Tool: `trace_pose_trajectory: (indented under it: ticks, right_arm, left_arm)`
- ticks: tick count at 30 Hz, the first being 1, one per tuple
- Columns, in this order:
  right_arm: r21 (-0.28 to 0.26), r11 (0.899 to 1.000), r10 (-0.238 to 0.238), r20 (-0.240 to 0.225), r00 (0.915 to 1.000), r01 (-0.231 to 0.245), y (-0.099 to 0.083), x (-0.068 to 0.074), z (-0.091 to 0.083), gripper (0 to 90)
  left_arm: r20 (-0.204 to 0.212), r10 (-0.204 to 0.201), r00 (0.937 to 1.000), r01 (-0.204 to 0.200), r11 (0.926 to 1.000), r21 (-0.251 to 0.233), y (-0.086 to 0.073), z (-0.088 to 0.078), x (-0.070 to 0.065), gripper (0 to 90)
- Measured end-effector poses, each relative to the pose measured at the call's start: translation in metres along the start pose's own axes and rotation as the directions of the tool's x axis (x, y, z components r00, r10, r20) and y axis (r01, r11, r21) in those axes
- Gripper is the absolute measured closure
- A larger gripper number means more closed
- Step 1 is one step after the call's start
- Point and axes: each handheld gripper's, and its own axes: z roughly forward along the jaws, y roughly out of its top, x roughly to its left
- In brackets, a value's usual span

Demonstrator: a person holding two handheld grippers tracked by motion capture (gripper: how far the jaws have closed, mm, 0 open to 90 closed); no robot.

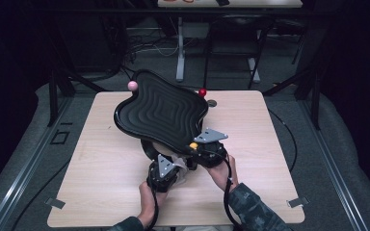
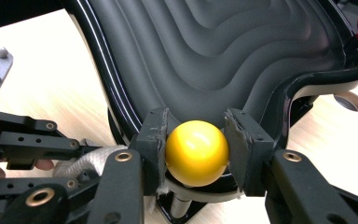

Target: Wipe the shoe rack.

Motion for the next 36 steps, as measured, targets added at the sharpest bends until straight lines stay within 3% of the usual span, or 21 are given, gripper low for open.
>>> trace_pose_trajectory:
  ticks: [2, 5, 9, 16, 21, 34, 36]
  right_arm:
    - [0.0, 1.0, -0.008, -0.042, 0.9991, 0.008, 0.0, -0.003, -0.001, 60.2]
    - [0.001, 1.0, -0.013, -0.022, 0.9997, 0.013, -0.001, -0.005, -0.002, 60.3]
    - [0.004, 1.0, -0.023, -0.036, 0.9991, 0.023, -0.002, -0.011, -0.004, 60.3]
    - [0.011, 1.0, -0.023, -0.052, 0.9984, 0.024, -0.004, -0.018, -0.007, 60.3]
    - [0.021, 0.999, -0.026, -0.054, 0.9982, 0.027, -0.006, -0.022, -0.009, 60.2]
    - [0.03, 1.0, -0.008, -0.032, 0.9995, 0.009, -0.01, -0.033, -0.016, 59.8]
    - [0.003, 1.0, 0.011, -0.013, 0.9999, -0.01, -0.012, -0.032, -0.017, 59.3]
  left_arm:
    - [0.015, 0.005, 0.9999, -0.005, 1.0, -0.001, 0.001, 0.004, -0.006, 79.1]
    - [0.034, 0.033, 0.9989, -0.034, 0.9993, 0.017, 0.001, 0.01, -0.014, 79.1]
    - [0.043, 0.039, 0.9983, -0.04, 0.9989, 0.023, 0.001, 0.015, -0.017, 79.2]
    - [0.017, 0.011, 0.9998, -0.012, 0.9994, 0.032, -0.002, 0.012, 0.001, 79.2]
    - [-0.002, 0.013, 0.9999, -0.013, 0.9993, 0.035, -0.006, 0.009, 0.013, 79.2]
    - [-0.067, -0.004, 0.9977, 0.006, 0.9992, 0.039, -0.014, -0.003, 0.053, 79.2]
    - [-0.071, -0.019, 0.9973, 0.021, 0.9993, 0.031, -0.014, -0.002, 0.056, 79.2]
